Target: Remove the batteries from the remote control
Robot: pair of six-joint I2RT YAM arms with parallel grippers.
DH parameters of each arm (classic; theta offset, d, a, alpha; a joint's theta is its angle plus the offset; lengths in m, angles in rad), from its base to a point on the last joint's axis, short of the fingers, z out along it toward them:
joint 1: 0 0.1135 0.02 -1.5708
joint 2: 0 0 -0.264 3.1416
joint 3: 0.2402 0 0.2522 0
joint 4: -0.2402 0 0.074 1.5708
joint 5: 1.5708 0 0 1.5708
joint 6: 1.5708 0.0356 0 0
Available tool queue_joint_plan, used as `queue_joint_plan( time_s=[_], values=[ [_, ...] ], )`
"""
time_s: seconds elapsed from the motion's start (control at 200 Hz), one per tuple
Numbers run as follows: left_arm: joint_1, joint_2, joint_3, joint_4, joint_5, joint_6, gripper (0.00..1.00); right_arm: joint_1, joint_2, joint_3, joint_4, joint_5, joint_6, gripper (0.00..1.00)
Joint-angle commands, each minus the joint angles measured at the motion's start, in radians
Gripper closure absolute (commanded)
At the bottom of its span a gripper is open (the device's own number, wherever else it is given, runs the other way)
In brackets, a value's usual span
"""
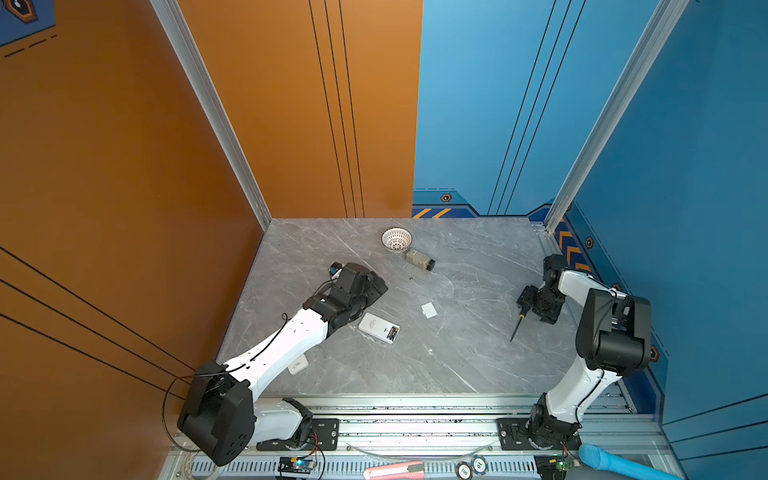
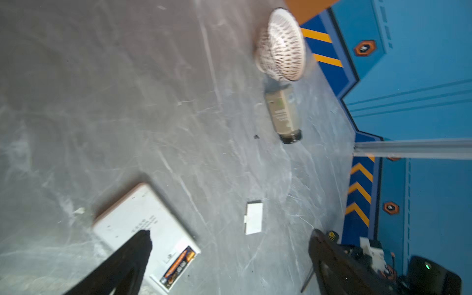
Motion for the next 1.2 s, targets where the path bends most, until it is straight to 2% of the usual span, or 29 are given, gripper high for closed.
queue_joint_plan(
  time_s=[0.0,0.09,0.195,0.28,0.395,0.476,0.561,0.626,0.726,0.811,0.916,1.046,1.196],
  values=[
    [-0.033,0.049,0.062,-0.019,0.068,0.12,0.02,0.018,0.068,0.031,0.078,-0.011,0.054,0.28],
    [-0.05,0.084,0.103,0.028,0.107,0.151,0.02,0.03,0.104,0.042,0.092,-0.007,0.081,0.4],
    [-0.077,0.117,0.141,0.1,0.15,0.221,0.02,0.045,0.115,0.039,0.111,-0.021,0.11,0.66],
    [-0.097,0.147,0.177,0.162,0.207,0.303,0.02,0.056,0.071,0.013,0.139,-0.062,0.135,0.86],
    [-0.133,0.207,0.241,0.258,0.323,0.422,0.0,0.09,-0.043,-0.029,0.181,-0.166,0.18,1.0],
    [-0.157,0.262,0.286,0.294,0.404,0.508,0.03,0.13,-0.156,-0.057,0.238,-0.24,0.239,1.0],
    [-0.157,0.325,0.29,0.384,0.512,0.525,0.1,0.185,-0.28,-0.067,0.318,-0.287,0.297,1.0],
    [-0.163,0.364,0.285,0.453,0.583,0.529,0.2,0.236,-0.366,-0.06,0.364,-0.281,0.316,1.0],
    [-0.182,0.399,0.288,0.519,0.648,0.54,0.27,0.295,-0.458,-0.052,0.429,-0.273,0.335,1.0],
    [-0.195,0.432,0.316,0.533,0.716,0.542,0.3,0.337,-0.512,-0.044,0.457,-0.258,0.3,1.0],
    [-0.2,0.461,0.341,0.532,0.757,0.532,0.35,0.386,-0.563,-0.056,0.498,-0.236,0.251,1.0],
    [-0.209,0.482,0.361,0.52,0.796,0.535,0.35,0.421,-0.599,-0.087,0.547,-0.194,0.256,1.0],
    [-0.211,0.492,0.37,0.472,0.783,0.556,0.35,0.434,-0.595,-0.07,0.523,-0.175,0.269,1.0]
  ],
)
